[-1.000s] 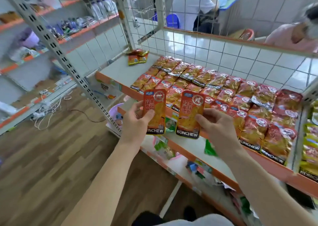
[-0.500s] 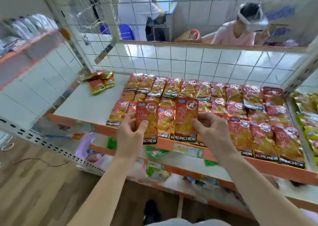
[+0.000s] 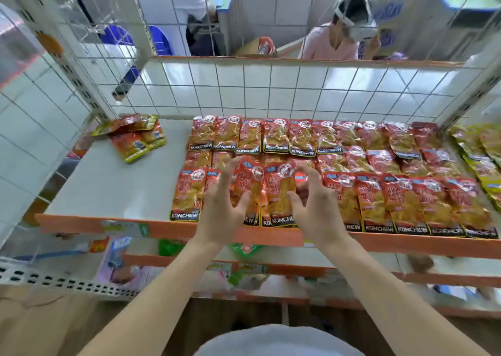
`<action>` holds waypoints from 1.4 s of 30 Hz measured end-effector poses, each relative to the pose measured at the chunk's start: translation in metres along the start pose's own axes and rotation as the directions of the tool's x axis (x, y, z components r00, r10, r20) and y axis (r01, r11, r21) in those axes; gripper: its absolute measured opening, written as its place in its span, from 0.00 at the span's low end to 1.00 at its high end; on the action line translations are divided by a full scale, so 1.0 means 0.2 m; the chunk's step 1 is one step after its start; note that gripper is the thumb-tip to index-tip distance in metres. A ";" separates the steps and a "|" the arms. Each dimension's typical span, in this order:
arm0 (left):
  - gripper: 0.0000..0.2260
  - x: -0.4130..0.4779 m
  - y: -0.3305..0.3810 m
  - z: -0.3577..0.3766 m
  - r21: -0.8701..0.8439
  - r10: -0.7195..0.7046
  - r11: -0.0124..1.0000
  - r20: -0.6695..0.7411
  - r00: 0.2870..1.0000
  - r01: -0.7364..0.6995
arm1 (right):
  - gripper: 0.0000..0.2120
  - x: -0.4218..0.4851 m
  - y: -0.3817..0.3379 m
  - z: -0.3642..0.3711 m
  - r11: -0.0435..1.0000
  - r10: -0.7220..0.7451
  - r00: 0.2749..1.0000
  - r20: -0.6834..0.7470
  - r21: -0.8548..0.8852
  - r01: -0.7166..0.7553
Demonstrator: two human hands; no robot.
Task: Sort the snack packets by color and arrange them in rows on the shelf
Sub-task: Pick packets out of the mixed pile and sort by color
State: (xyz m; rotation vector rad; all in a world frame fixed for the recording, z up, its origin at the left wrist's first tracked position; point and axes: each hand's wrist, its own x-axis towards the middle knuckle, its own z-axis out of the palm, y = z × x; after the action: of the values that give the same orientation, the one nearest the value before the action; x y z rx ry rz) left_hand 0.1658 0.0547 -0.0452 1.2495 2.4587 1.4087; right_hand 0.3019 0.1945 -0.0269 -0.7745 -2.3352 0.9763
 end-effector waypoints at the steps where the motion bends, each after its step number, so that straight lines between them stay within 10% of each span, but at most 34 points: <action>1: 0.30 0.00 -0.02 0.01 0.063 0.056 0.996 0.027 0.998 -0.058 | 0.27 0.00 0.01 0.02 0.999 -0.035 0.999 -0.001 -0.038 0.035; 8: 0.21 0.05 -0.11 -0.02 0.516 0.151 0.837 0.096 0.984 -0.179 | 0.14 -0.02 0.11 0.11 0.837 -0.251 0.966 -0.065 -0.516 0.183; 18: 0.30 0.07 -0.13 -0.06 0.485 0.174 0.795 0.392 0.903 -0.364 | 0.25 -0.01 0.15 0.12 0.716 -0.253 0.949 0.190 -0.623 0.316; 42: 0.28 0.07 -0.12 -0.04 0.491 0.143 0.803 0.393 0.908 -0.339 | 0.26 -0.01 0.12 0.11 0.709 -0.116 0.965 0.235 -0.660 0.247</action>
State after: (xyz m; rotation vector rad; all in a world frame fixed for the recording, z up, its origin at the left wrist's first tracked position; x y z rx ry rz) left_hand 0.1388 0.0517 -0.0542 1.7893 2.5920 0.4168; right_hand 0.2976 0.1965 -0.0603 -0.7032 -2.8960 0.0450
